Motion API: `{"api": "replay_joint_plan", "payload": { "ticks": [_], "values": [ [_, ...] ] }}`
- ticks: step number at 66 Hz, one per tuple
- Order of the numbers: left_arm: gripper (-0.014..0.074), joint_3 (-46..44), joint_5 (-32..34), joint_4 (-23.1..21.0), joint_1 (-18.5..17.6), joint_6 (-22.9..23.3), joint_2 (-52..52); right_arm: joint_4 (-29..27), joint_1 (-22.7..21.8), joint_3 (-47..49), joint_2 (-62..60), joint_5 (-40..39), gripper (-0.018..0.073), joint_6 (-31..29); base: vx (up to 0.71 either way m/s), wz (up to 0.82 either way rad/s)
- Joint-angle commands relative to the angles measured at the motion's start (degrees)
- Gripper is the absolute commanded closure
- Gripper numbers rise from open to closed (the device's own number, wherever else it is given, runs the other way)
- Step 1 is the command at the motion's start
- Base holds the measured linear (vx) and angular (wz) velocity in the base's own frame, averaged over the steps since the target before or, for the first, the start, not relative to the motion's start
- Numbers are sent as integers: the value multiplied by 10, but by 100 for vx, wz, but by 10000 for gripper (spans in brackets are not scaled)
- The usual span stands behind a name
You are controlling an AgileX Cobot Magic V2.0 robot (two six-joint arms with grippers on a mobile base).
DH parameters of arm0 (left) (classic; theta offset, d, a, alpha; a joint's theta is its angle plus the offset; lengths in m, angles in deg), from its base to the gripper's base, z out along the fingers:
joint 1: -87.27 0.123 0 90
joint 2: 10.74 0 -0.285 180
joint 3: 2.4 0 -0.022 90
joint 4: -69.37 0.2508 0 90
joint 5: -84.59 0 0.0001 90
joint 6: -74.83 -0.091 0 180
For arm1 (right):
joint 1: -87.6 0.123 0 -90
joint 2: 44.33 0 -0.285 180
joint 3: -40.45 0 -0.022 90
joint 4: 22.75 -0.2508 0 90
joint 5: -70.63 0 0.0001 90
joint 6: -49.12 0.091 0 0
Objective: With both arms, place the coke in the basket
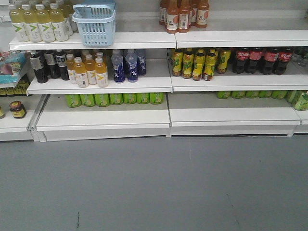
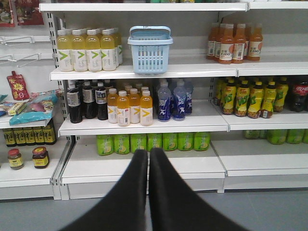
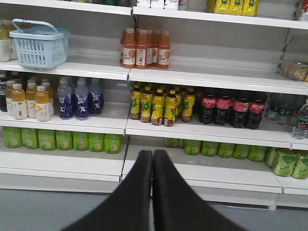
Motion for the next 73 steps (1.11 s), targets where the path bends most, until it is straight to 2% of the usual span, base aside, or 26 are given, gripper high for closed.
{"api": "replay_joint_plan", "payload": {
  "ticks": [1,73],
  "values": [
    [603,-1,40,-2,-3,5,11,3,1,-6,-10,-43,568,-6,0,0],
    [603,-1,40,-2,-3,5,11,3,1,-6,-10,-43,568,-6,0,0]
  ]
}}
